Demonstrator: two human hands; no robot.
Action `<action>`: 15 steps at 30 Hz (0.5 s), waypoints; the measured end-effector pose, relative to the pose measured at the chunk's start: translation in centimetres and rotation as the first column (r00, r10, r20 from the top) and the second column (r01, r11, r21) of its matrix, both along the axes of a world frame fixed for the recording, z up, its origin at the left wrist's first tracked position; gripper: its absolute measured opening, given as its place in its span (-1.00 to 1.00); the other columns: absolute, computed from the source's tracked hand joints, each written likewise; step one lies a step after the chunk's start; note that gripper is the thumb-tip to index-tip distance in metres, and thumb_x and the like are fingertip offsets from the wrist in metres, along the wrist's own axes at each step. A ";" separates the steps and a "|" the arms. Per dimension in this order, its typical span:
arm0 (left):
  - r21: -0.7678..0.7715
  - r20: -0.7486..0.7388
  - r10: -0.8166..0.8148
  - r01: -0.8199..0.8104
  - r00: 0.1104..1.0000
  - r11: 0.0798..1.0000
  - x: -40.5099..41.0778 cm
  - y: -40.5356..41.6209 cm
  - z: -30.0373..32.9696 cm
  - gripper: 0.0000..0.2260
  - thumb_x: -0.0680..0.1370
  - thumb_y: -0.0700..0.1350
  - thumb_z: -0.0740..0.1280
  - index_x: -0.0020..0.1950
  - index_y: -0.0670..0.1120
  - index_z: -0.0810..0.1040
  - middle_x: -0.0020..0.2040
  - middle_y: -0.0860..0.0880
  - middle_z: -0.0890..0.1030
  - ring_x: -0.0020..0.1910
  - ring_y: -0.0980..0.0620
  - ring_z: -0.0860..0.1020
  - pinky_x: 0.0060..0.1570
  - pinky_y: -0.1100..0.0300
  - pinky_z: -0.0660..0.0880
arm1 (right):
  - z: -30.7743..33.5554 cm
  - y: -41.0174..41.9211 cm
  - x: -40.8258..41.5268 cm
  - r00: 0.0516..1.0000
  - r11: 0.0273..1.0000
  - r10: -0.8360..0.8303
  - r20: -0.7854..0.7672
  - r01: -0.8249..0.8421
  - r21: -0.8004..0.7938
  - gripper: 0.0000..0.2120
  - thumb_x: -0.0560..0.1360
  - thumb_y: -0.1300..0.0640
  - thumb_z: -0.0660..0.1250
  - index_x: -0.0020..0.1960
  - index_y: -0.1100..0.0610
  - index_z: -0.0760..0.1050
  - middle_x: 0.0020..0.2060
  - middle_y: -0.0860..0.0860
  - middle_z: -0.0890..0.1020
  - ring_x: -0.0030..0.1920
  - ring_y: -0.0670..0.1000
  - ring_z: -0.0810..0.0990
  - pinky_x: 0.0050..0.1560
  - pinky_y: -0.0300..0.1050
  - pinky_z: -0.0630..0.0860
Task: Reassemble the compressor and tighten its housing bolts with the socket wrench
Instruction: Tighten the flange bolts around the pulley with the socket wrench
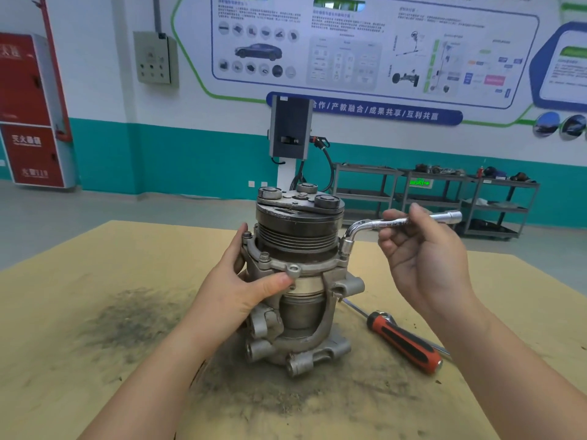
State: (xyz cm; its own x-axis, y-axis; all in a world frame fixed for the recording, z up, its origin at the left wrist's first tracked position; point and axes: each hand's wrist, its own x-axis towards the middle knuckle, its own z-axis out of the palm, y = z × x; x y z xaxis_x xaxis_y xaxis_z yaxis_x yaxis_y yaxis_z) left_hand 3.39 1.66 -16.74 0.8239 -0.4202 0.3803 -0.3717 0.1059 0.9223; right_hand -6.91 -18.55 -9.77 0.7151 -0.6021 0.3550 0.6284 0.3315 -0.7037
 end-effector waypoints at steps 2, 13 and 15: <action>0.005 -0.013 -0.025 0.025 1.000 1.000 0.1 0.2 0.2 0.08 0.11 0.24 0.59 0.56 0.18 0.19 0.36 0.19 0.52 0.25 0.30 0.51 0.24 0.30 0.46 | -0.3 0.2 0.0 1.000 0.997 0.025 0.000 -0.025 0.070 -0.78 0.65 0.18 0.12 -0.14 0.19 0.41 -0.38 0.06 0.66 -0.47 -0.04 0.55 -0.42 -0.25 0.51; 0.225 0.021 -0.207 0.197 0.978 0.954 -0.2 1.6 -0.2 0.04 0.18 0.18 0.61 0.51 0.36 0.07 0.32 0.45 0.44 0.31 0.37 0.42 0.18 0.44 0.42 | 0.6 0.2 -0.8 0.999 0.999 -0.024 -0.049 0.022 -0.047 -0.91 0.60 0.15 0.24 -0.03 0.17 0.44 -0.28 0.11 0.70 -0.43 -0.03 0.62 -0.41 -0.27 0.55; 0.285 0.024 -0.185 0.170 0.983 0.943 -0.1 1.7 -0.4 0.08 0.25 0.08 0.62 0.53 0.36 -0.04 0.32 0.47 0.42 0.30 0.38 0.41 0.12 0.52 0.40 | -0.5 1.0 -0.8 0.972 0.946 -0.201 0.124 0.225 -0.233 -0.89 0.63 0.16 0.21 -0.07 0.14 0.44 -0.28 0.10 0.70 -0.42 0.03 0.64 -0.39 -0.21 0.56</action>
State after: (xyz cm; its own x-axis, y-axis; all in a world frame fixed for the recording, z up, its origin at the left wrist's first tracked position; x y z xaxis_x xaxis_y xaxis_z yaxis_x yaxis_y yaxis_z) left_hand 3.24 3.41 -17.11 0.7094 -0.6533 0.2646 -0.4166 -0.0858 0.9050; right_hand -7.69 -17.52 -10.25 0.5344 -0.6231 0.5712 0.7351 0.0089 -0.6780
